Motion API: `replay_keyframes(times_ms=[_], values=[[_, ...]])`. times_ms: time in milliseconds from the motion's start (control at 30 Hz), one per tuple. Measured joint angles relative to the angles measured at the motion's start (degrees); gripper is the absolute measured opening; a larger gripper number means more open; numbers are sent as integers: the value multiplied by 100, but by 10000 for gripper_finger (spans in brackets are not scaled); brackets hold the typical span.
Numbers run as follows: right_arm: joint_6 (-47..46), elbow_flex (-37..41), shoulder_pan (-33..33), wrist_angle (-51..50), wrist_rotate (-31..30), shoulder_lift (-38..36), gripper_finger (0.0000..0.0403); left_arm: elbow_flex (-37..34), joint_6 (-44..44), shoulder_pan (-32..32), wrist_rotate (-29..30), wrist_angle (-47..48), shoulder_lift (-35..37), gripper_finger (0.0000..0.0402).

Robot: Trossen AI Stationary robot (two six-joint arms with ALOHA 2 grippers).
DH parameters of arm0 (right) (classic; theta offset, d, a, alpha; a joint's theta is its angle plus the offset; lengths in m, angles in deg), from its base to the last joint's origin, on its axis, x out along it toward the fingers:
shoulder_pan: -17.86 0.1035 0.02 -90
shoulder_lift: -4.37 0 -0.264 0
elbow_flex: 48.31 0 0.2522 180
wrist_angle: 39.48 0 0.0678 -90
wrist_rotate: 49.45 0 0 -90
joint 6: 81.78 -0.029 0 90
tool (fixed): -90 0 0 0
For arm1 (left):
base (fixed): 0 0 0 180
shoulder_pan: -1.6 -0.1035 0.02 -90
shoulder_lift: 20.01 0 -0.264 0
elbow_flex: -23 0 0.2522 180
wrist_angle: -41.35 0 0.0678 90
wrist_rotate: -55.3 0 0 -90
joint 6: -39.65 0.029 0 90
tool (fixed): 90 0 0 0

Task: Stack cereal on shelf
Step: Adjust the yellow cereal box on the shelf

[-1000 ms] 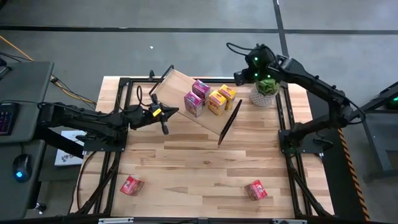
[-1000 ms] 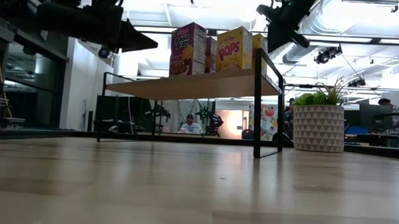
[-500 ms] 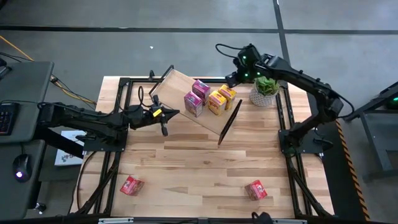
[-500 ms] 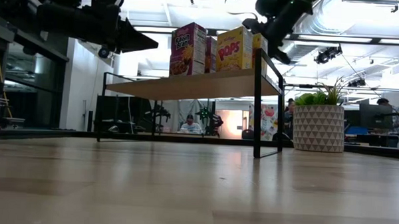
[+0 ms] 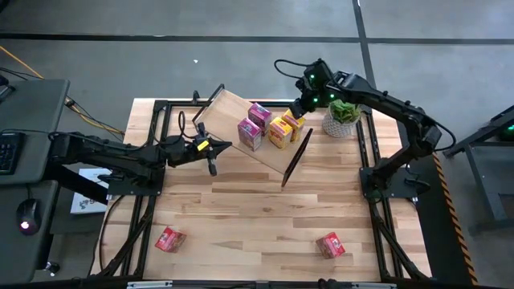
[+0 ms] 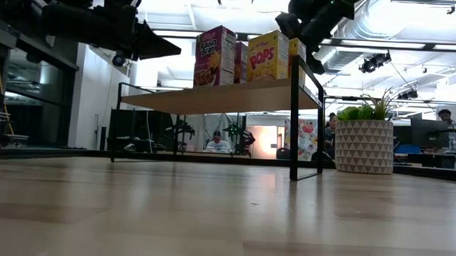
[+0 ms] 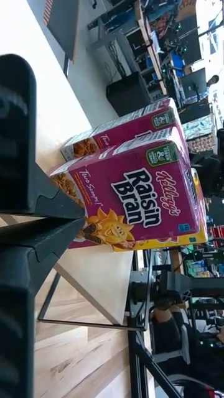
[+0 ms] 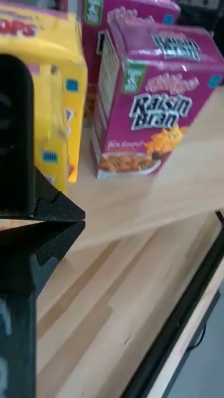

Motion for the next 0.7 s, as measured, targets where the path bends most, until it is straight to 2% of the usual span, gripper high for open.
replay_keyframes(times_ms=[167, 400, 700], values=[[135, 0, 68, -4, 184, 6, 0, 0, -28, 1, -2, -28, 0, 0], [298, 0, 218, -4, 233, 6, 0, 0, -33, -1, -269, -27, 0, 0], [402, 0, 400, 32, 233, 6, 0, 0, -39, 1, -280, -59, -1, 1]])
